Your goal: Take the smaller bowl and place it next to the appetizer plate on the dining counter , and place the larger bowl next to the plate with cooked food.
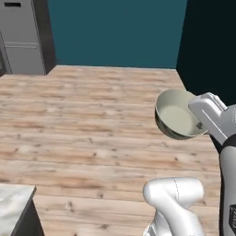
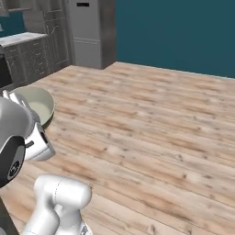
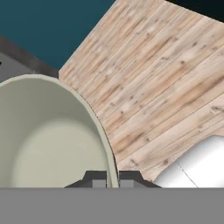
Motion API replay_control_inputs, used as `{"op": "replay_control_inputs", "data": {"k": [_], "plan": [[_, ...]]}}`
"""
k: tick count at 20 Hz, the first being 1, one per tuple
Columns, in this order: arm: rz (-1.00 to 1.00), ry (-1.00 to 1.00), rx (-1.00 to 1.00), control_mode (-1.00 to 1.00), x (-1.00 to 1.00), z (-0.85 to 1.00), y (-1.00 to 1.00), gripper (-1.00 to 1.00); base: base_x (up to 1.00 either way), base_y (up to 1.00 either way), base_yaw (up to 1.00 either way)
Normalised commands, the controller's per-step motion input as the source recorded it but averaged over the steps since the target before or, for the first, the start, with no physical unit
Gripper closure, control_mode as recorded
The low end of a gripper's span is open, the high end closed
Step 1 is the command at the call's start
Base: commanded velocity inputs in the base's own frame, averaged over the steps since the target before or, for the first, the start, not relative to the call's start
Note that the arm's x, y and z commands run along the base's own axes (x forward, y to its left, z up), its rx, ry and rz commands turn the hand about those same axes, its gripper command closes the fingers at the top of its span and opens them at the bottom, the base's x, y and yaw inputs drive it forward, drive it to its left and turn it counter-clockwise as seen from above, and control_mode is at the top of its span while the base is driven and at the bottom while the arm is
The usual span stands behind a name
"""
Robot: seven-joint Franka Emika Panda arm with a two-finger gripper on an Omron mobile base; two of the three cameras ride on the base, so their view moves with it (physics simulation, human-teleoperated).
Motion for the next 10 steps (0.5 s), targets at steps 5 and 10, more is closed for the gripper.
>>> {"op": "replay_control_inputs", "data": {"k": [5,10], "plan": [[0.0,0.0,0.0,1.0,0.0,0.0,0.0,1.0,-0.91,0.89,-0.34],[0.0,0.0,0.0,1.0,0.0,0.0,0.0,1.0,-1.0,0.37,-0.37]]}}
